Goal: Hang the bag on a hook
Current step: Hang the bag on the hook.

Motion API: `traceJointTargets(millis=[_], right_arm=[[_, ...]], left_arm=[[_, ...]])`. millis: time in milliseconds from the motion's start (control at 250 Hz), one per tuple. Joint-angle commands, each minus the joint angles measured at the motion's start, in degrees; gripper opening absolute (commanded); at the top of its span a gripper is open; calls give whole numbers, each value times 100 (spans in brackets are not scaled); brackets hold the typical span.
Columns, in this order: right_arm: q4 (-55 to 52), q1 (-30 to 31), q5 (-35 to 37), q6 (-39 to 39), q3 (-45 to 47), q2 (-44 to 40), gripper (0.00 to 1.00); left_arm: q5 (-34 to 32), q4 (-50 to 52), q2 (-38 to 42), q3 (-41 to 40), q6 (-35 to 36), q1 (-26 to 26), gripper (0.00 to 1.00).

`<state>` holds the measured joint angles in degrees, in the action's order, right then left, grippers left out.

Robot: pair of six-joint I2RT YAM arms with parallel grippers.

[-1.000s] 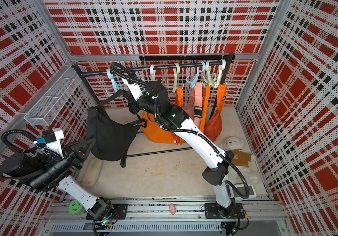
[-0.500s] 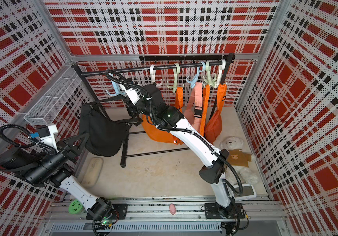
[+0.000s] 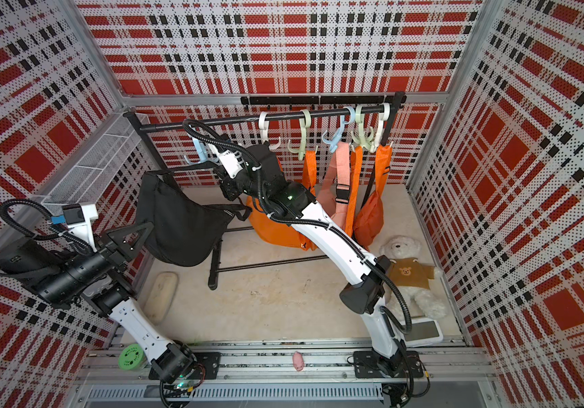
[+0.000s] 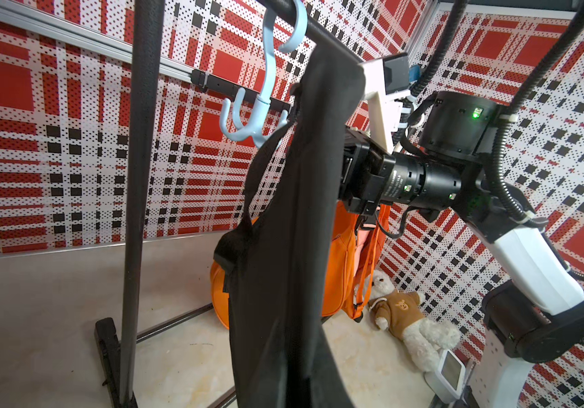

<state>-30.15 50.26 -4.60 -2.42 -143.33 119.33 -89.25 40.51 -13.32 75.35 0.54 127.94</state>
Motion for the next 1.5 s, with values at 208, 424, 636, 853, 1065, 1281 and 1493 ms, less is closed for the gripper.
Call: traceJointTargets(millis=[208, 424, 636, 853, 1065, 1281, 1493], right_arm=[[204, -92, 9, 5, -612, 404, 0], [203, -114, 38, 30, -807, 686, 0], [350, -122, 84, 77, -851, 785, 0], [528, -122, 134, 144, -857, 794, 0], [646, -131, 365, 154, -843, 752, 0], [844, -199, 467, 246, -750, 659, 0], [852, -231, 470, 224, -842, 798, 0]], left_arm=[[-1120, 1301, -277, 444, -1032, 173, 0], [-1132, 803, 191, -78, -800, 291, 0], [-1143, 795, 238, -33, -739, 302, 0], [-1149, 1499, 26, 532, -1112, 455, 0], [-1149, 1894, -200, 1009, -1194, 489, 0], [-1148, 2027, -310, 1131, -1272, 548, 0], [-1149, 2088, -94, 871, -1492, 649, 0]])
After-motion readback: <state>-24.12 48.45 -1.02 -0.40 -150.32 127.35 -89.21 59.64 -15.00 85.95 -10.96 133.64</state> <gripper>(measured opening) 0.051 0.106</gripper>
